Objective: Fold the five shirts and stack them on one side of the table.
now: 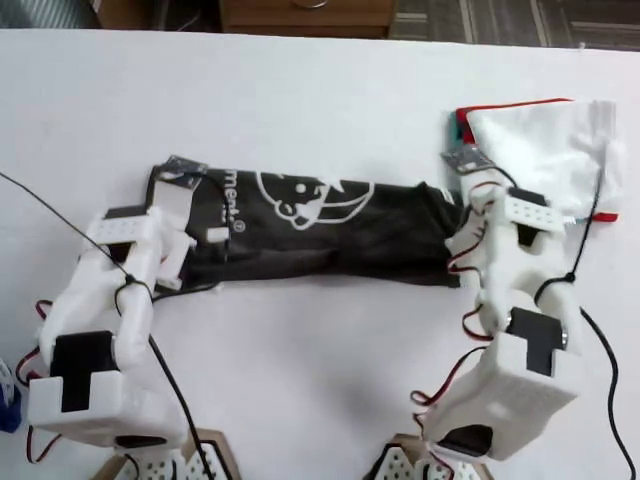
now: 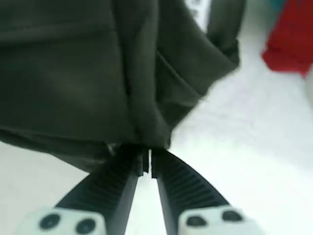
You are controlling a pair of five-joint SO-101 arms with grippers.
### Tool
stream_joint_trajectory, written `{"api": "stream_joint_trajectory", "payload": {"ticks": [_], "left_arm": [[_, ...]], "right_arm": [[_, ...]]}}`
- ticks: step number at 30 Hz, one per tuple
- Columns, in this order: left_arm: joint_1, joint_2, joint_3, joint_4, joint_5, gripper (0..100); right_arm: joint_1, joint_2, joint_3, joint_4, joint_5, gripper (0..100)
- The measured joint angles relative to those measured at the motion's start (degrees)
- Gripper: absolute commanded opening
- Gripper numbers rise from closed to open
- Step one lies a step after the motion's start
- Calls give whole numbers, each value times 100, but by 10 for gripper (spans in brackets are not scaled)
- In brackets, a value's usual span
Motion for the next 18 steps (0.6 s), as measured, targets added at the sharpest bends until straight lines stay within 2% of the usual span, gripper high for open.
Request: {"api": "stream_joint_trajectory", "payload": {"ticks": [5,11,18], "left_arm": [[0,0,0,0,0,25],[0,0,0,0,0,25],[0,0,0,0,0,25]], "right_arm": [[18,-387,-158,378,26,22],[-624,-1081,-510,466,9,22],[-1503,-404,-1248,-53,-677,23]]}}
